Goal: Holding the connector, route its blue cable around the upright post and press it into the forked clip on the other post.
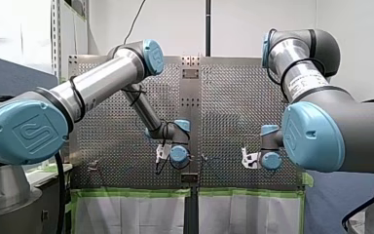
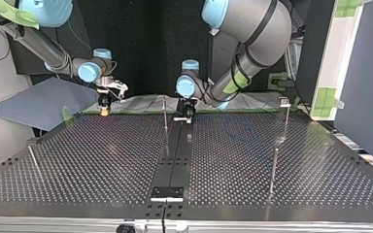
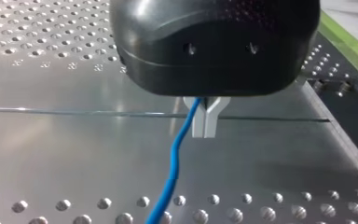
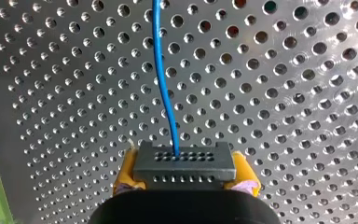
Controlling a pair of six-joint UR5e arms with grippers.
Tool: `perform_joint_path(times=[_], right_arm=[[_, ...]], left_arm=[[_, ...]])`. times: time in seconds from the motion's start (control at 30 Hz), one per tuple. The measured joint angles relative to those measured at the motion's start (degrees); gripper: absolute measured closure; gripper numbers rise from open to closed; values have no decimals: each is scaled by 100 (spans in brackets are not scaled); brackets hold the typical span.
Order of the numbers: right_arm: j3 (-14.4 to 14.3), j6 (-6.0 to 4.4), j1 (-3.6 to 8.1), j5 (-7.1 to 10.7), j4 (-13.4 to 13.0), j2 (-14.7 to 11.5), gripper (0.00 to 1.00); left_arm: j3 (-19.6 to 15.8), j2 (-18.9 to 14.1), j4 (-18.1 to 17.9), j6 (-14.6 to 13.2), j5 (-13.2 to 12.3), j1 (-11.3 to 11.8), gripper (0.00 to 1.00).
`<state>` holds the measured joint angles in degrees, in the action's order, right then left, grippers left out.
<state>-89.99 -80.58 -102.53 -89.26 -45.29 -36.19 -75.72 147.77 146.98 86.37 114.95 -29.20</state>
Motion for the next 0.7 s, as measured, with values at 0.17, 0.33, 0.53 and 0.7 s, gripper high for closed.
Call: perform_joint_path(times=[0.17, 0.33, 0.53, 0.7], right_arm=[[-1, 4, -9, 12, 8, 8, 100], [-1, 5, -14, 20, 18, 9, 100], [1, 5, -16, 21, 42, 10, 100], [0, 5, -17, 29, 65, 10, 100]], left_arm=[[-1, -1, 205, 32, -39, 7, 31], [-2, -5, 462, 187, -54, 17, 0], [-32, -7, 747, 341, -223, 7, 0], [-169, -12, 999, 458, -466, 7, 0]])
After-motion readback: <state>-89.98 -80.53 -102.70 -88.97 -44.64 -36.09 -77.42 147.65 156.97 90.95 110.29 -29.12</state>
